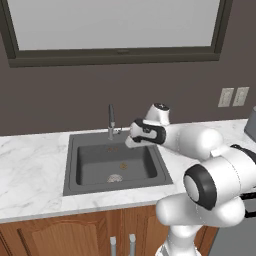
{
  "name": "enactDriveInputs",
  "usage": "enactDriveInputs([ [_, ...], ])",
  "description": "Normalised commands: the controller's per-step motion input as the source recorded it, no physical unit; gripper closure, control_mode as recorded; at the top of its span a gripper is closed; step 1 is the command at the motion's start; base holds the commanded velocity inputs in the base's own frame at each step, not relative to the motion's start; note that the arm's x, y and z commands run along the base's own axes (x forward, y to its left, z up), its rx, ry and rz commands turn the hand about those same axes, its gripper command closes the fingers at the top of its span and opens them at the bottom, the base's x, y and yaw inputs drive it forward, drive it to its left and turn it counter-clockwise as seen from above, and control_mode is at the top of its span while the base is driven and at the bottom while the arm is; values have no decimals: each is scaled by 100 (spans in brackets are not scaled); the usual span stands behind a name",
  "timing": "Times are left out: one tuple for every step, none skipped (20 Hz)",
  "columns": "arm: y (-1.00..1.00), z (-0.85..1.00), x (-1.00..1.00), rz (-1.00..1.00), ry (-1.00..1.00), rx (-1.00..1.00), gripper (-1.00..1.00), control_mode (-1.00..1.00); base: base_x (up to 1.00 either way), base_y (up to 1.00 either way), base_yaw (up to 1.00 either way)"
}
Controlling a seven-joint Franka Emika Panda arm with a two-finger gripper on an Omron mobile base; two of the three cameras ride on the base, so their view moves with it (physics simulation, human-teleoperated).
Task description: Turn on the sink faucet. Then move the garlic from the counter to the sink. Turn off the sink. Move the vegetable from the sink to the pot next to the stove. Finally move the pot to the front right burner.
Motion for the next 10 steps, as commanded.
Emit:
enactDriveInputs([
  [0,-28,2,-12,0,-8,-100,-100,0,0,0],
  [0,-24,10,-7,0,-6,-100,-100,0,0,0],
  [0,-16,12,-6,0,-6,-100,-100,0,0,0],
  [0,-23,18,-5,0,-6,-100,-100,0,0,0],
  [0,-21,22,-5,0,-4,-100,-100,0,0,0],
  [0,-23,22,-5,0,-3,-100,-100,0,0,0],
  [0,-26,26,-4,0,-3,-100,-100,0,0,0],
  [0,-26,27,-4,1,-2,-100,-100,0,0,0],
  [3,-25,31,-5,2,-3,-100,-100,0,0,0],
  [6,-23,28,-5,2,-2,-100,-100,0,0,0],
])
